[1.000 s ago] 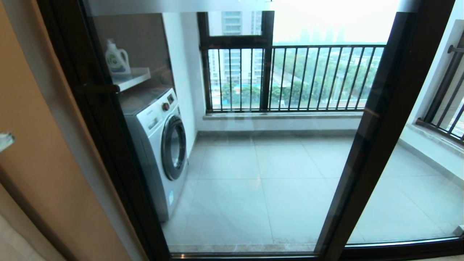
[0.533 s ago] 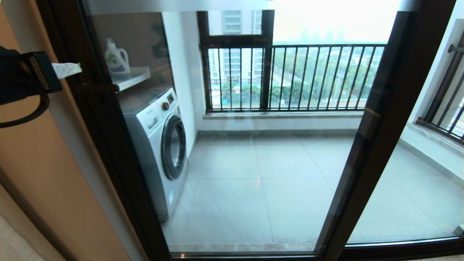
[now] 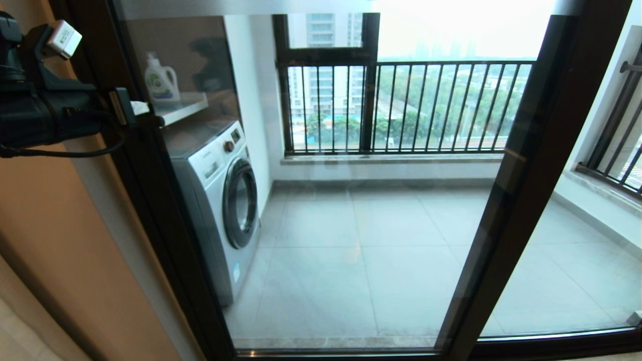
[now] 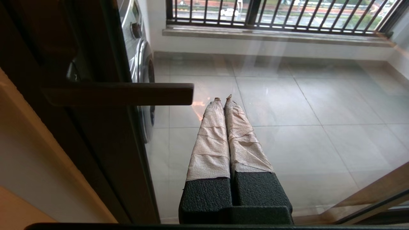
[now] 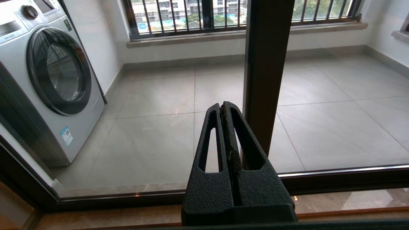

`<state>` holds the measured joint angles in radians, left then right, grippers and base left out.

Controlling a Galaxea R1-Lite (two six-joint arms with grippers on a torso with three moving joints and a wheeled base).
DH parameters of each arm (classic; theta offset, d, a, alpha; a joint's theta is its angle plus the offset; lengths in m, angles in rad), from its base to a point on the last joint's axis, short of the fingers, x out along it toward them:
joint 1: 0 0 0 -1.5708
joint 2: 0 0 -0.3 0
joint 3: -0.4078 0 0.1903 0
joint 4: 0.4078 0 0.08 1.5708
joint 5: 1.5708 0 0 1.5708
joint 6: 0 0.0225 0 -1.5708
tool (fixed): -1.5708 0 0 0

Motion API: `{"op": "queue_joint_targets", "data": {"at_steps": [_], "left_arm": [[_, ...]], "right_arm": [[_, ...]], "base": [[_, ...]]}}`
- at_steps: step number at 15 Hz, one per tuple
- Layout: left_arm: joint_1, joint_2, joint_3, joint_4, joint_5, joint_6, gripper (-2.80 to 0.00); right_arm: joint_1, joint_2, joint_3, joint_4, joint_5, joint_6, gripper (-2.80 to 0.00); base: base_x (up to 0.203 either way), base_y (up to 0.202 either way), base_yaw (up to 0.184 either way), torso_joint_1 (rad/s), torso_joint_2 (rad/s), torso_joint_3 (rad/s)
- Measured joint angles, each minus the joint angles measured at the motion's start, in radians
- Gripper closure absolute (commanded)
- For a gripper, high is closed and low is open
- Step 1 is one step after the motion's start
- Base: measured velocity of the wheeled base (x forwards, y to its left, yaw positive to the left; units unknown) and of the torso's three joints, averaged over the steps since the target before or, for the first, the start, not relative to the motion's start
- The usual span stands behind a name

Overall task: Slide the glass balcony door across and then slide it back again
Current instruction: Open the slid door

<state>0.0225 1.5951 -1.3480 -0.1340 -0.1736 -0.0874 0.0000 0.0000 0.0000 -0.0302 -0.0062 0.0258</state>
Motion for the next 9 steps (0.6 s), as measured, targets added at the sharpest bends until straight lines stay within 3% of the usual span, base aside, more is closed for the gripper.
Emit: {"op": "queue_joint_targets", "data": {"at_steps": [5, 9], "left_arm": [[0.059, 0.052, -0.064, 0.000, -0.005, 0.002, 0.00], [0.066, 0.077, -0.073, 0.002, -0.006, 0.029, 0.00]], "right_arm": [[0.000, 0.000, 0.000, 0.000, -0.001, 0.000, 0.00], [0.000, 0.000, 0.000, 0.000, 0.000, 0.000, 0.00]], "base": [[0.000, 0.000, 0.000, 0.000, 0.00, 0.000], [0.000, 0.000, 0.000, 0.000, 0.00, 0.000]]}}
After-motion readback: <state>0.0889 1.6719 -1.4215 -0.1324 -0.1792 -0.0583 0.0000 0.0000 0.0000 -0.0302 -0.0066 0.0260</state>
